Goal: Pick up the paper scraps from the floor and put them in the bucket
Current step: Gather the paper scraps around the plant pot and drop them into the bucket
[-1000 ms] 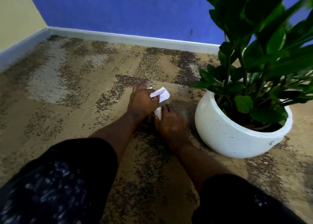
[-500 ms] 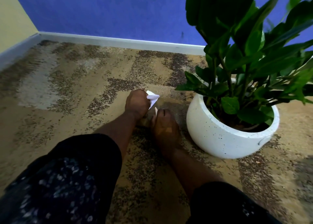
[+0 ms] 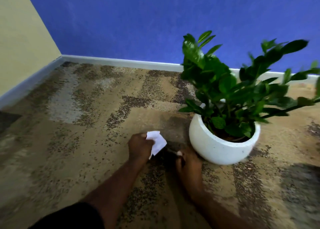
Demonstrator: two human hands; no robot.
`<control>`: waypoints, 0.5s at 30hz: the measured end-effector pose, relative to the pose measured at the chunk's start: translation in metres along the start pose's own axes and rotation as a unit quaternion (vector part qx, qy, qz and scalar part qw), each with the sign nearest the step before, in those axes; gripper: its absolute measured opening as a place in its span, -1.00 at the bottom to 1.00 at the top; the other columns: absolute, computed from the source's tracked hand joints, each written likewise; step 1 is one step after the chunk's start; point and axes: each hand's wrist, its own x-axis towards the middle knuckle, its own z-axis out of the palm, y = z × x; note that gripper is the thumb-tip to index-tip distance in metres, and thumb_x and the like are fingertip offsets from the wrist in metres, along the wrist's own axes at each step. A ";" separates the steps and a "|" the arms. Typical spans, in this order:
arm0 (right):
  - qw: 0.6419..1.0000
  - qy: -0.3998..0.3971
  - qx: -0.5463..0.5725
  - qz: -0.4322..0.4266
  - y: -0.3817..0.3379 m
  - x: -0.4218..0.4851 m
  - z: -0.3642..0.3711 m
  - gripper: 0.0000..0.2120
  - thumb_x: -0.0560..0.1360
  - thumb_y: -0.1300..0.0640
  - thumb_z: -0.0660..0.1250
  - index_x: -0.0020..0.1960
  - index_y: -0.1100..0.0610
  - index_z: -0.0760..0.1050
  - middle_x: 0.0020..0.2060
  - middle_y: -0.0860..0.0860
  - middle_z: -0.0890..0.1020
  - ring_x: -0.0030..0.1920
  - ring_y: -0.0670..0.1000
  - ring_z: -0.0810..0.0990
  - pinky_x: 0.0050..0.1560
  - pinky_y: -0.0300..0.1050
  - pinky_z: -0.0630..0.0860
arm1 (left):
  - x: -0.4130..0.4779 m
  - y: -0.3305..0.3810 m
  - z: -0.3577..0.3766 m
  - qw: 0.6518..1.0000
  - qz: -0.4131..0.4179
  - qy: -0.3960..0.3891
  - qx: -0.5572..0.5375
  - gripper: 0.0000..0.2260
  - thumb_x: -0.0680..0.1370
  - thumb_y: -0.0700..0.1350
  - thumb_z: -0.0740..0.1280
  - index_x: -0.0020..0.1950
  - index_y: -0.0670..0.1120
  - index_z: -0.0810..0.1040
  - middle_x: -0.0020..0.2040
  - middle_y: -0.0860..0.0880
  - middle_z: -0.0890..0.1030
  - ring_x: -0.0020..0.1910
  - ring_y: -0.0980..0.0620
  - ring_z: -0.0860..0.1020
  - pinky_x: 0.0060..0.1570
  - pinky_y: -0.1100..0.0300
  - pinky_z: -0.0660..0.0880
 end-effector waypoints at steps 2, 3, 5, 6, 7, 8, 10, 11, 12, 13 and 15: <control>0.999 -0.031 -0.001 0.011 -0.001 -0.034 -0.027 -0.79 0.36 0.39 0.39 -0.05 0.19 0.62 -0.13 0.14 0.66 -0.10 0.13 0.62 -0.06 -0.19 0.42 | -0.037 0.011 0.009 0.999 -0.045 -0.001 -0.002 -0.77 0.39 -0.28 0.41 0.03 -0.16 0.68 -0.06 -0.14 0.69 -0.04 -0.07 0.64 -0.04 0.06 0.56; 0.999 -0.047 -0.003 0.007 -0.001 -0.049 -0.039 -0.77 0.34 0.41 0.40 -0.05 0.19 0.63 -0.12 0.14 0.67 -0.08 0.11 0.62 -0.05 -0.23 0.40 | -0.056 0.017 0.014 0.998 -0.063 0.000 -0.009 -0.77 0.39 -0.26 0.43 0.04 -0.17 0.67 -0.06 -0.14 0.69 -0.05 -0.07 0.63 -0.08 0.10 0.53; 0.998 -0.062 0.013 0.019 0.000 -0.077 -0.068 -0.76 0.32 0.41 0.42 -0.01 0.28 0.64 -0.05 0.15 0.69 -0.01 0.06 0.65 0.01 -0.30 0.40 | -0.099 0.037 0.027 0.996 -0.082 -0.010 -0.024 -0.76 0.40 -0.25 0.45 0.06 -0.18 0.65 -0.03 -0.14 0.67 -0.09 -0.06 0.60 -0.13 0.16 0.47; 0.996 -0.072 0.033 0.050 0.000 -0.088 -0.087 -0.76 0.36 0.37 0.42 0.03 0.30 0.63 0.00 0.14 0.69 0.03 0.05 0.65 0.05 -0.31 0.40 | -0.121 0.050 0.034 0.995 -0.087 -0.022 -0.035 -0.75 0.40 -0.26 0.44 0.08 -0.18 0.64 -0.02 -0.14 0.67 -0.09 -0.06 0.59 -0.11 0.15 0.48; 0.992 -0.074 0.047 0.089 -0.004 -0.100 -0.108 -0.74 0.39 0.29 0.41 0.08 0.21 0.63 0.02 0.13 0.69 0.04 0.06 0.66 0.05 -0.28 0.42 | -0.143 0.063 0.042 0.994 -0.091 -0.036 -0.047 -0.74 0.41 -0.26 0.43 0.09 -0.16 0.63 0.00 -0.12 0.67 -0.08 -0.06 0.59 -0.07 0.14 0.50; 0.990 -0.064 0.057 0.115 -0.007 -0.109 -0.128 -0.73 0.41 0.23 0.39 0.09 0.03 0.61 0.01 0.08 0.69 0.00 0.06 0.67 0.01 -0.25 0.46 | -0.163 0.075 0.049 0.993 -0.094 -0.048 -0.058 -0.74 0.41 -0.26 0.42 0.09 -0.14 0.63 0.01 -0.10 0.67 -0.06 -0.05 0.59 -0.04 0.14 0.51; 0.990 -0.006 0.058 0.130 -0.010 -0.122 -0.177 -0.67 0.41 0.24 0.38 -0.02 -0.19 0.53 -0.09 -0.07 0.70 -0.07 -0.01 0.68 -0.07 -0.22 0.52 | -0.203 0.108 0.063 0.993 -0.075 -0.067 -0.068 -0.75 0.40 -0.25 0.41 0.07 -0.10 0.65 0.00 -0.05 0.67 -0.05 -0.03 0.60 -0.05 0.17 0.49; 0.989 0.027 0.050 0.134 -0.011 -0.124 -0.204 -0.62 0.40 0.28 0.37 -0.07 -0.23 0.51 -0.17 -0.12 0.69 -0.11 -0.05 0.68 -0.10 -0.23 0.53 | -0.220 0.127 0.070 0.993 -0.049 -0.081 -0.069 -0.77 0.40 -0.25 0.41 0.03 -0.08 0.66 -0.03 -0.03 0.68 -0.05 -0.03 0.60 -0.07 0.17 0.49; 0.988 0.058 0.043 0.137 -0.011 -0.125 -0.231 -0.62 0.40 0.30 0.36 -0.11 -0.22 0.52 -0.22 -0.14 0.69 -0.13 -0.07 0.67 -0.11 -0.22 0.54 | -0.236 0.148 0.078 0.992 -0.016 -0.098 -0.076 -0.80 0.39 -0.25 0.40 -0.02 -0.07 0.66 -0.07 -0.03 0.68 -0.06 -0.04 0.61 -0.08 0.14 0.51; 0.986 0.080 0.040 0.140 -0.014 -0.121 -0.255 -0.67 0.42 0.30 0.35 -0.13 -0.15 0.55 -0.24 -0.12 0.69 -0.14 -0.06 0.67 -0.08 -0.18 0.56 | -0.246 0.167 0.085 0.990 0.019 -0.116 -0.083 -0.84 0.39 -0.24 0.39 -0.07 -0.06 0.65 -0.12 -0.04 0.69 -0.08 -0.06 0.62 -0.08 0.09 0.53; 0.980 0.134 0.024 0.148 -0.010 -0.112 -0.311 -0.81 0.46 0.28 0.31 -0.11 0.00 0.58 -0.21 -0.01 0.70 -0.12 0.04 0.66 -0.04 -0.04 0.56 | -0.268 0.216 0.108 0.981 0.086 -0.149 -0.092 -0.88 0.38 -0.21 0.39 -0.12 -0.08 0.64 -0.18 -0.03 0.69 -0.13 -0.01 0.63 -0.10 0.11 0.54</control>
